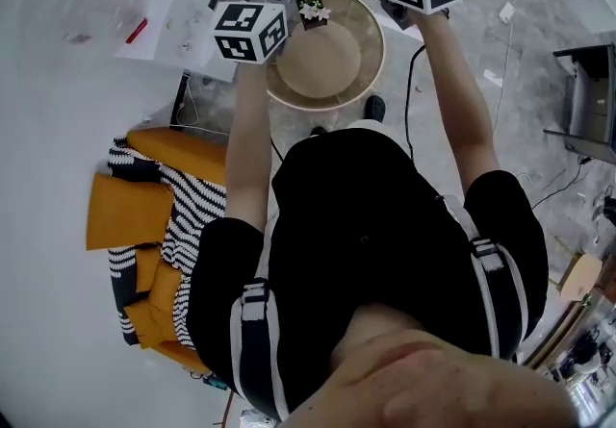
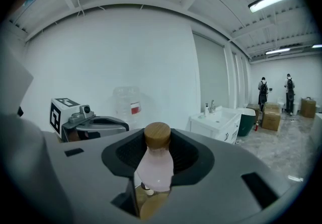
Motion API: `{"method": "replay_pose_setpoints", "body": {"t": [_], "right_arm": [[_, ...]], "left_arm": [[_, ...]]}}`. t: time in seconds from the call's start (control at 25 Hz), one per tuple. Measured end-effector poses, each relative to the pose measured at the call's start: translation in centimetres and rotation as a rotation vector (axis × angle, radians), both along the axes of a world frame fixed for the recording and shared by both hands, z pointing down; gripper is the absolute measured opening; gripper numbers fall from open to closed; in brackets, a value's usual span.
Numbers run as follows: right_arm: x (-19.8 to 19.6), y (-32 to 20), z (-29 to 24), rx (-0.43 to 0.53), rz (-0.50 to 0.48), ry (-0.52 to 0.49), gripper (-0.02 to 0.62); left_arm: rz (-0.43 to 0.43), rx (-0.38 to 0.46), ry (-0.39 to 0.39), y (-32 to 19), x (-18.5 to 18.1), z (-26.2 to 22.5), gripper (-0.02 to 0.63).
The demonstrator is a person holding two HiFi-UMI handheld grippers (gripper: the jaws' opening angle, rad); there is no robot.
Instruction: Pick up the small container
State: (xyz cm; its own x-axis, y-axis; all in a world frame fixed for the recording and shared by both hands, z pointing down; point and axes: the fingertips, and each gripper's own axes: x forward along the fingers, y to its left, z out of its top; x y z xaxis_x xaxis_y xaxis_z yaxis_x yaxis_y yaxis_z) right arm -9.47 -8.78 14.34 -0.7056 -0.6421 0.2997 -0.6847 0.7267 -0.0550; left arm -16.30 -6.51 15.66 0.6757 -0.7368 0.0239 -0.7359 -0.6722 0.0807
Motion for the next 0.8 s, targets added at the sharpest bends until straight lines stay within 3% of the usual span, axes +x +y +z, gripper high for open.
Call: {"method": "replay_pose_setpoints", "body": {"t": [0.8], "right_arm": [[0.6, 0.9, -0.2, 0.026, -0.004, -0.023, 0.141]], "left_arm": [[0.006, 0.003, -0.001, 0.1, 0.8, -1.1, 0.018]]}}
